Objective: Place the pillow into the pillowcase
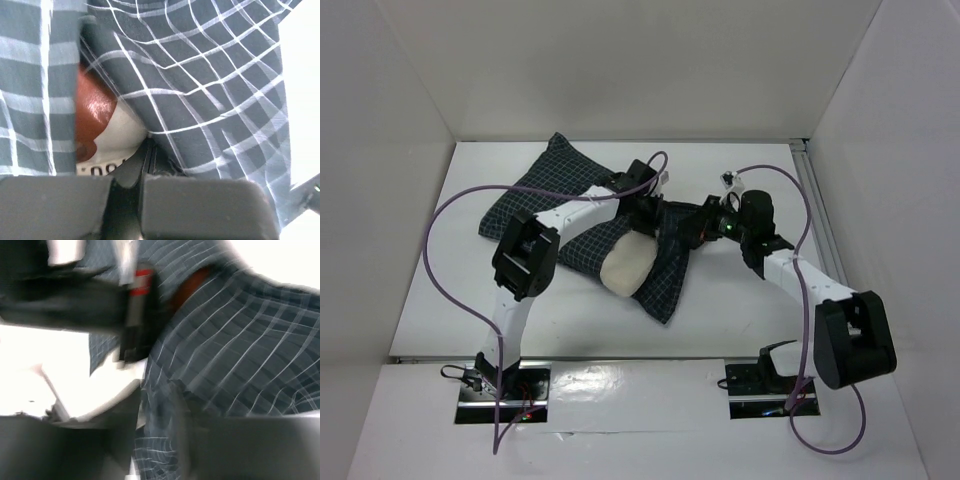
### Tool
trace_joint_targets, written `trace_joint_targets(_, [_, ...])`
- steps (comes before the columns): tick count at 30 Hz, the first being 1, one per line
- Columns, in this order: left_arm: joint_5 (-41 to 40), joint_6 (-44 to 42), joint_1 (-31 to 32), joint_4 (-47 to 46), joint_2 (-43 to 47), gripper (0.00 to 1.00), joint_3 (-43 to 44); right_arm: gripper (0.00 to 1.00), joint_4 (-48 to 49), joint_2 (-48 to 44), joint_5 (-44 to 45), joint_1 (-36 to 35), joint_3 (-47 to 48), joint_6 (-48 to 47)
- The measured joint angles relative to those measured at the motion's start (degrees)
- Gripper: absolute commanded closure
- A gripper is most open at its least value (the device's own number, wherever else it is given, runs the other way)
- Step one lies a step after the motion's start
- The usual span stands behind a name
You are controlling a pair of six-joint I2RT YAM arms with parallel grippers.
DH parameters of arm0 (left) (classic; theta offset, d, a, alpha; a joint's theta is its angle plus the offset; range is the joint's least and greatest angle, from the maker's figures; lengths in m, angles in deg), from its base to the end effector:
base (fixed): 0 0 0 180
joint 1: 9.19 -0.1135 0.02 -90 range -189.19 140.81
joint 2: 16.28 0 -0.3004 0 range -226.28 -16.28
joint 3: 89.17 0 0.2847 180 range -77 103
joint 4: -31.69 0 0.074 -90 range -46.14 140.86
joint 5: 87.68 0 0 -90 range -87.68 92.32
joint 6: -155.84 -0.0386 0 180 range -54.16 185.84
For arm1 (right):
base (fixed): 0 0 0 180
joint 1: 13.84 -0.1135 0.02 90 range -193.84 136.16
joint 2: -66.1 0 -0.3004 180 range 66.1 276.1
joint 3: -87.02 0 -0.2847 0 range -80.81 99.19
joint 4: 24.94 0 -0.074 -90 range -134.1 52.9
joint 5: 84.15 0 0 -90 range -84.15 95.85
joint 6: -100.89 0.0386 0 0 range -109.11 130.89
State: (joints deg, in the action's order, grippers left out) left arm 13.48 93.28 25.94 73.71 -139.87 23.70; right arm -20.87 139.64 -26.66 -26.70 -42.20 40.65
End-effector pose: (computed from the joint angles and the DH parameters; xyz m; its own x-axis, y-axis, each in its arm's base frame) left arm 0.4322 -0.3132 0.2217 -0.8820 0.0678 -0.4663 0.2861 0.8633 -0.4157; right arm 0.2862 0.0866 0.2573 -0.6107 0.2899 -0.7368 -0.4387 0.6507 0.6197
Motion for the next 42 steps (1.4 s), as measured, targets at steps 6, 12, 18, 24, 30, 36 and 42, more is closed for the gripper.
trace_joint_targets(6, [0.6, 1.5, -0.1, 5.4, 0.0, 1.0, 3.7, 0.45, -7.3, 3.9, 7.9, 0.7, 5.4, -2.3])
trace_joint_targets(12, [-1.6, 1.5, 0.4, 12.8, 0.0, 1.0, 7.4, 0.53, -13.2, 0.8, 13.6, 1.2, 5.7, -2.0])
trace_joint_targets(18, [-7.5, 1.0, 2.4, 21.1, 1.5, 0.5, 9.2, 0.52, -17.3, -5.4, 13.7, 1.3, 5.7, -2.2])
trace_joint_targets(24, [-15.5, -0.4, 4.7, 29.6, 6.2, 0.21, 10.7, 0.34, -20.9, -8.9, 13.7, -2.2, 3.5, -1.9])
trace_joint_targets(30, [-22.6, -0.3, 5.2, 33.7, 13.6, 0.21, 6.7, 0.19, -21.7, -9.4, 16.4, -16.5, -2.5, 3.7])
trace_joint_targets(36, [-25.8, -0.1, 7.1, 33.9, 26.1, 0.13, -10.5, 0.18, -18.7, -6.6, 21.2, -28.0, -4.5, 9.6])
trace_joint_targets(42, [-25.1, -0.1, 10.7, 32.3, 32.4, 0.08, -23.1, 0.23, -14.5, 3.0, 25.8, -32.3, -3.9, 13.2])
